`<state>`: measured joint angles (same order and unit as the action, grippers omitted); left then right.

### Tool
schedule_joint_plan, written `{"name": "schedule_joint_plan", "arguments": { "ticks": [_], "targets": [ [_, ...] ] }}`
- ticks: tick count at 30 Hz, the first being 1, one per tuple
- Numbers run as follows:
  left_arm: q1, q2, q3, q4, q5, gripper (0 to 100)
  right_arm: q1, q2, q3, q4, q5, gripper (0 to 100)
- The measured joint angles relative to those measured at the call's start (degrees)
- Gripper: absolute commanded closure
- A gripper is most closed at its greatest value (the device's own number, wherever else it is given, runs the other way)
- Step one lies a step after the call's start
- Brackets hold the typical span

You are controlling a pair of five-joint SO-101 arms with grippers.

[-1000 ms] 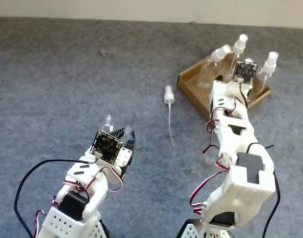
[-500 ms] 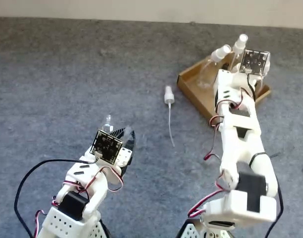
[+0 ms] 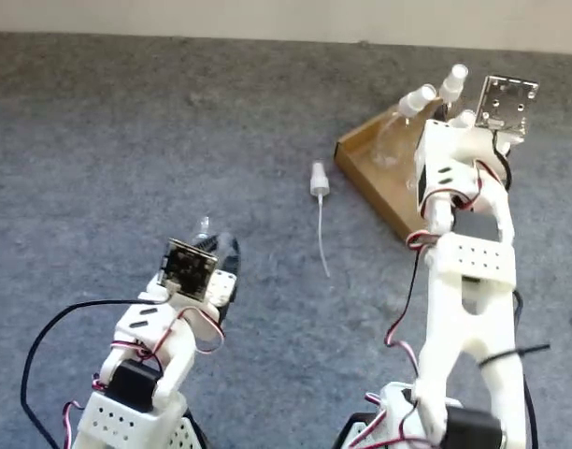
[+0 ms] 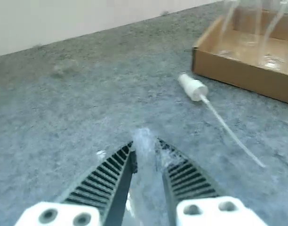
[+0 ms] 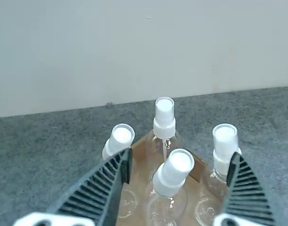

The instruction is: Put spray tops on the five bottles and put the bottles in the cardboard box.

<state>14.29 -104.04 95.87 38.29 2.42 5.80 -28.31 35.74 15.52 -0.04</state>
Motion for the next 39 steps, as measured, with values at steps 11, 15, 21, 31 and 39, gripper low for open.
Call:
{"name": "schedule_joint_plan", "arguments": {
  "ticks": [11, 15, 21, 31, 39],
  "targets": [
    [-14.8, 0.0, 0.0, -6.9, 0.0, 98, -7.6, -13.2, 0.0, 21.0, 0.0, 71.3],
    [-15.6, 0.0, 0.0, -6.9, 0.0, 98, -14.7, -14.4, 0.0, 26.3, 0.0, 79.8],
    [-21.9, 0.0, -2.1, -3.3, 0.0, 98, -22.6, -14.5, 0.0, 29.2, 0.0, 84.5],
    [-32.3, 0.0, -6.4, -0.6, 0.0, 98, -36.3, -14.5, 0.0, 37.3, -6.5, 84.4],
    [-35.3, 0.0, -6.7, -0.6, 0.0, 98, -41.8, -11.4, -2.5, 39.4, -7.1, 84.4]
  ]
}}
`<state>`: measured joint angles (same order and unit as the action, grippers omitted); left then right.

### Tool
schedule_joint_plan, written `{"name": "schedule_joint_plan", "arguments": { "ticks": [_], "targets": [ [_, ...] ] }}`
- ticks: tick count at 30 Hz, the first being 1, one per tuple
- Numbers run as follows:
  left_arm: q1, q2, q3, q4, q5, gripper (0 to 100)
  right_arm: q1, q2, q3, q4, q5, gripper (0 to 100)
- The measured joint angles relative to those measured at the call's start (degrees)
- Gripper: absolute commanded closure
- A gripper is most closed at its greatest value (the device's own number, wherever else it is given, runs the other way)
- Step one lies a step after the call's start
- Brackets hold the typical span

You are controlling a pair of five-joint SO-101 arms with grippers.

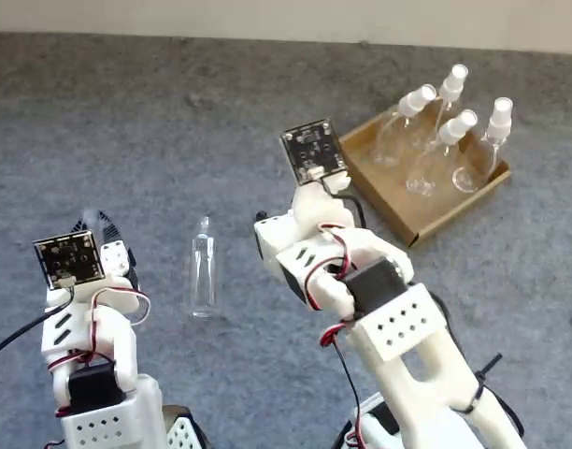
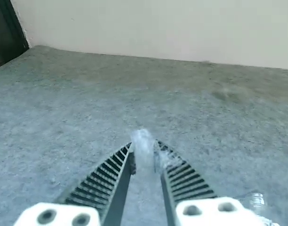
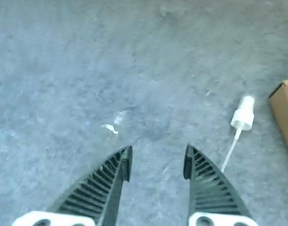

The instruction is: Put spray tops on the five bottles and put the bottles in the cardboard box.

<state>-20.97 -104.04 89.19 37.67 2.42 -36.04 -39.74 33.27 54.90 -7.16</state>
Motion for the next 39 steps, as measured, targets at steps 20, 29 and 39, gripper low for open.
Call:
{"name": "schedule_joint_plan", "arguments": {
  "ticks": [20, 29, 39],
  "targets": [
    [-20.2, -0.1, -7.0, 18.9, 0.0, 98, -12.6, 48.8, -40.7, 20.4, -8.6, 69.5],
    [-23.8, -0.1, -1.7, 14.5, 0.0, 98, -15.7, 65.4, -51.3, 20.3, -15.1, 69.5],
    [-23.8, -0.1, -1.6, 14.2, 0.0, 98, -15.8, 78.0, -58.4, 20.0, -15.2, 70.0]
  ]
}}
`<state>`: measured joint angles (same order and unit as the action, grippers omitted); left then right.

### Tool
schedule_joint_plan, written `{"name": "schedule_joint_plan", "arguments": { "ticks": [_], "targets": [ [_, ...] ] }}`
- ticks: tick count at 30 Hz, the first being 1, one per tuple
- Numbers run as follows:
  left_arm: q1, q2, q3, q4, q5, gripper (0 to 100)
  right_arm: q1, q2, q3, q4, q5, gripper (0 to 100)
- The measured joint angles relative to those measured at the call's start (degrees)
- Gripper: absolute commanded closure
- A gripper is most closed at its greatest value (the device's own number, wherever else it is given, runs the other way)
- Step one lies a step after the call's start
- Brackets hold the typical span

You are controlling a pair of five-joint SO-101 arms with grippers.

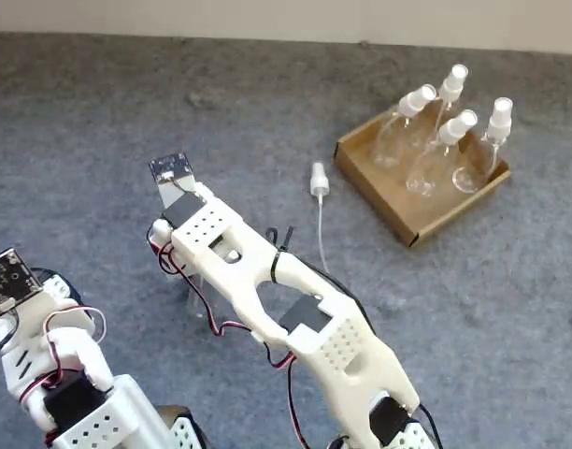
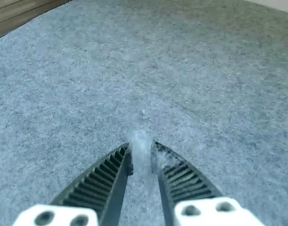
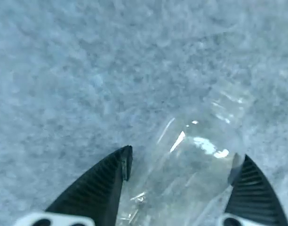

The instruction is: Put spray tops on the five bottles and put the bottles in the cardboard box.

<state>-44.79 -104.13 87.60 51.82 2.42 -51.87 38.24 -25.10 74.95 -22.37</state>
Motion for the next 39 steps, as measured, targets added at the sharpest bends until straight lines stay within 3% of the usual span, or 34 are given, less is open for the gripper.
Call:
{"name": "schedule_joint_plan", "arguments": {
  "ticks": [7, 14, 20, 25, 29, 39],
  "targets": [
    [0.0, 0.0, 0.0, 0.0, 0.0, 98, 0.3, 0.0, 0.0, 4.2, 0.3, 84.0],
    [0.0, 0.0, 0.6, -0.3, 0.0, 98, 4.1, 0.0, 0.0, 6.2, 13.3, 98.1],
    [0.3, 0.0, 2.9, -2.7, 0.0, 98, 7.2, 0.0, -3.4, 11.8, 20.9, 98.5],
    [0.3, 0.0, 3.0, -3.1, 0.0, 98, 9.5, 0.0, -16.1, 23.5, 25.8, 98.5],
    [0.3, 0.0, 3.0, -3.1, 0.0, 98, 12.0, -0.3, -25.1, 25.0, 27.5, 98.5],
    [0.3, 0.0, 3.0, -3.1, 0.0, 98, 13.4, -21.3, -14.9, 25.1, 27.8, 98.5]
  ]
}}
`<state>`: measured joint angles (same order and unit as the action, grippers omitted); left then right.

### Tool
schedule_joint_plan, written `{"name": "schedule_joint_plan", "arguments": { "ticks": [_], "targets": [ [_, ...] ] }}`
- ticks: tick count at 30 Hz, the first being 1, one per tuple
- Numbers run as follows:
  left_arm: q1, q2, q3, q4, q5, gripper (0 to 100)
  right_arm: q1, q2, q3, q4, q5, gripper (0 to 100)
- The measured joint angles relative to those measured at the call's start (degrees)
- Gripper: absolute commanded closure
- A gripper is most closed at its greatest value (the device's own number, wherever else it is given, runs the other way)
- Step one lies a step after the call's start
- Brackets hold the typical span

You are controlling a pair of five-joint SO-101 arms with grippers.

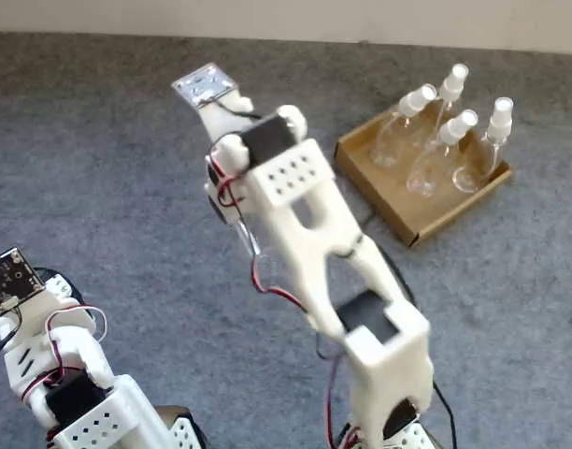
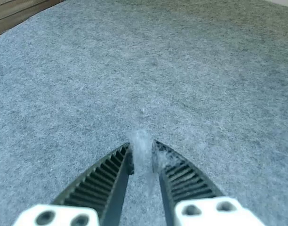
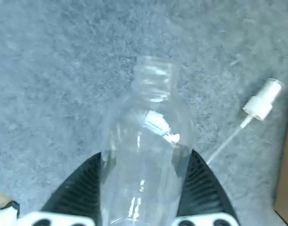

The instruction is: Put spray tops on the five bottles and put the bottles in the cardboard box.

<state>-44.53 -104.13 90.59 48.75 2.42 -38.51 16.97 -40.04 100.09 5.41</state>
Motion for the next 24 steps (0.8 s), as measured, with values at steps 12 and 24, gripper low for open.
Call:
{"name": "schedule_joint_plan", "arguments": {
  "ticks": [12, 24],
  "targets": [
    [4.9, 0.0, 0.0, 0.0, 0.0, 98, 6.4, -37.9, 27.9, 0.0, 0.2, 98.5],
    [5.7, 0.0, 0.0, 0.0, 0.0, 98, 20.5, -54.4, 63.2, -16.8, 8.9, 98.5]
  ]
}}
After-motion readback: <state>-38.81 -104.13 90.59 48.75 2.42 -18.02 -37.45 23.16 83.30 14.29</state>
